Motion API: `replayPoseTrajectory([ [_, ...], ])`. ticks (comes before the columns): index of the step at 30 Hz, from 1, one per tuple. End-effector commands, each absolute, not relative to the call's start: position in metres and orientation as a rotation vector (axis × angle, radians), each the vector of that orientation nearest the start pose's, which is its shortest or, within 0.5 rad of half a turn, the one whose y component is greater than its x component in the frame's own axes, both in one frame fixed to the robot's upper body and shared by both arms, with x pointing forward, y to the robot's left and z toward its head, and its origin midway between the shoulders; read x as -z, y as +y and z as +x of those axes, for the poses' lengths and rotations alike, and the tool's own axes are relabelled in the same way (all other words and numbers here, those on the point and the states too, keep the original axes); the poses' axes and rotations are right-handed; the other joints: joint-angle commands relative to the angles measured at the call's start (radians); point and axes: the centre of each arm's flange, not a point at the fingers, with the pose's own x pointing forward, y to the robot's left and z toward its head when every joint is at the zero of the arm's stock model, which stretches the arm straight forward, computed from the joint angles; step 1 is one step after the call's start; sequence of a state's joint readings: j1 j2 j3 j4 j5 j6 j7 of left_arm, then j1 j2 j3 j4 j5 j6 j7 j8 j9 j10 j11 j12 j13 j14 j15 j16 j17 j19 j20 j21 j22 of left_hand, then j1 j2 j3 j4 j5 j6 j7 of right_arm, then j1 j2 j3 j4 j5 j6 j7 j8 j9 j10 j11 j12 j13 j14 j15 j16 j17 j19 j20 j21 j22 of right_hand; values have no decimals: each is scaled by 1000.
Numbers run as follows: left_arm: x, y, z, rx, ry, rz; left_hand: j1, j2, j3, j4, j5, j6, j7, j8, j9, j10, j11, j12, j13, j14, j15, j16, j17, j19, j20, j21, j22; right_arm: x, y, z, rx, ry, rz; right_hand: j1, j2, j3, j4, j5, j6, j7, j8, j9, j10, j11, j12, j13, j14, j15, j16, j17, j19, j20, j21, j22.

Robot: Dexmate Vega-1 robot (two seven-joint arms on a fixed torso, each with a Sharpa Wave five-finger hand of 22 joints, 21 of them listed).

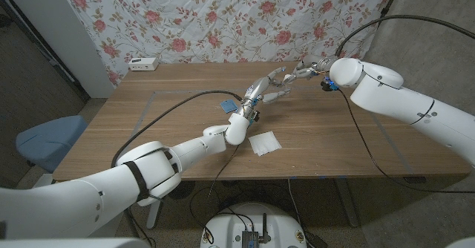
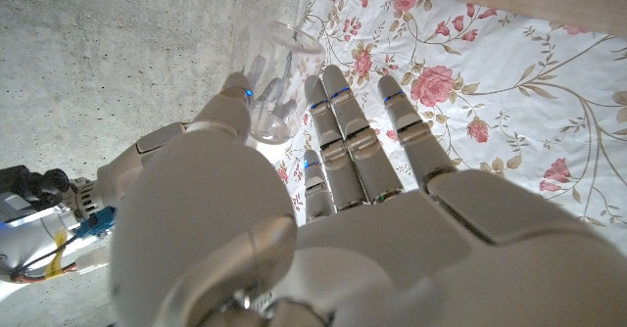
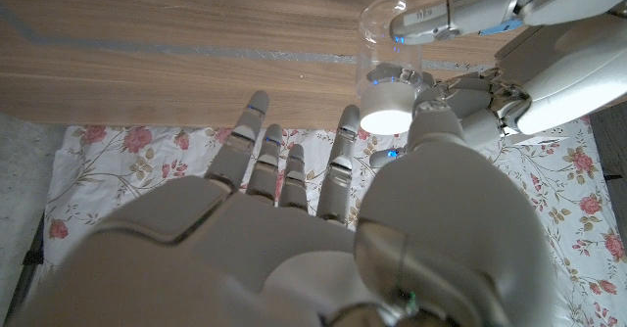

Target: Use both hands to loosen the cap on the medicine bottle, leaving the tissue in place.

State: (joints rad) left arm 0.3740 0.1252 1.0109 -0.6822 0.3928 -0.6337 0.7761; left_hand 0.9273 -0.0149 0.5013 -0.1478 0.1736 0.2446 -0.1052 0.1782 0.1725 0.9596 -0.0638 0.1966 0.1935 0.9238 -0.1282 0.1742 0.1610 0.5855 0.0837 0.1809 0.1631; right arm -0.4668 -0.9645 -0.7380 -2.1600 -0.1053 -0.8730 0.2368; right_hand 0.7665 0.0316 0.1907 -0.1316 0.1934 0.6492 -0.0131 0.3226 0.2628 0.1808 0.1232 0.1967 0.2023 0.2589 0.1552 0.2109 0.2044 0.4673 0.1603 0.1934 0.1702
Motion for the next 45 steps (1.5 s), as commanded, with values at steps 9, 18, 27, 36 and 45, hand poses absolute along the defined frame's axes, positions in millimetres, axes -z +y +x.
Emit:
replayPoseTrajectory([
  [9,8,14,649,150,-1167,749,8,12,4,0,7,10,-2,7,2,87,-85,6,2,5,-89,-2,1,-4,-8,3,3,-114,-216,546,-23,-290,-1225,34,12,14,-19,11,55,-19,30,10,24,-18,9,4,22,-18,11,2,18,-7,7,5],
  [18,8,14,651,149,-1160,750,10,14,5,-1,7,12,-2,7,2,89,-85,7,2,6,-90,-2,1,-5,-8,3,3,-114,-216,550,-15,-299,-1223,56,20,25,-26,11,93,-41,48,12,44,-32,14,4,35,-38,16,3,27,-13,10,5],
  [27,5,14,656,150,-1153,754,8,13,4,0,7,12,-3,7,2,87,-82,6,2,7,-89,-2,1,-6,-8,3,3,-116,-216,554,-15,-301,-1219,80,27,35,-33,13,117,-58,58,9,56,-41,15,3,43,-51,18,3,35,-22,11,5],
  [36,3,13,660,156,-1141,760,7,13,4,0,7,14,-3,7,2,88,-76,6,2,7,-90,-2,1,-7,-9,3,3,-117,-216,558,-25,-307,-1219,99,37,45,-36,14,122,-78,59,7,58,-53,13,3,46,-64,20,4,38,-25,11,4],
  [45,1,13,662,159,-1134,766,5,14,3,1,7,15,-2,7,2,88,-82,6,2,8,-89,-1,1,-9,-10,3,3,-118,-216,561,-36,-297,-1220,122,46,56,-39,12,110,-103,52,2,53,-63,9,3,39,-72,17,5,37,-22,9,4],
])
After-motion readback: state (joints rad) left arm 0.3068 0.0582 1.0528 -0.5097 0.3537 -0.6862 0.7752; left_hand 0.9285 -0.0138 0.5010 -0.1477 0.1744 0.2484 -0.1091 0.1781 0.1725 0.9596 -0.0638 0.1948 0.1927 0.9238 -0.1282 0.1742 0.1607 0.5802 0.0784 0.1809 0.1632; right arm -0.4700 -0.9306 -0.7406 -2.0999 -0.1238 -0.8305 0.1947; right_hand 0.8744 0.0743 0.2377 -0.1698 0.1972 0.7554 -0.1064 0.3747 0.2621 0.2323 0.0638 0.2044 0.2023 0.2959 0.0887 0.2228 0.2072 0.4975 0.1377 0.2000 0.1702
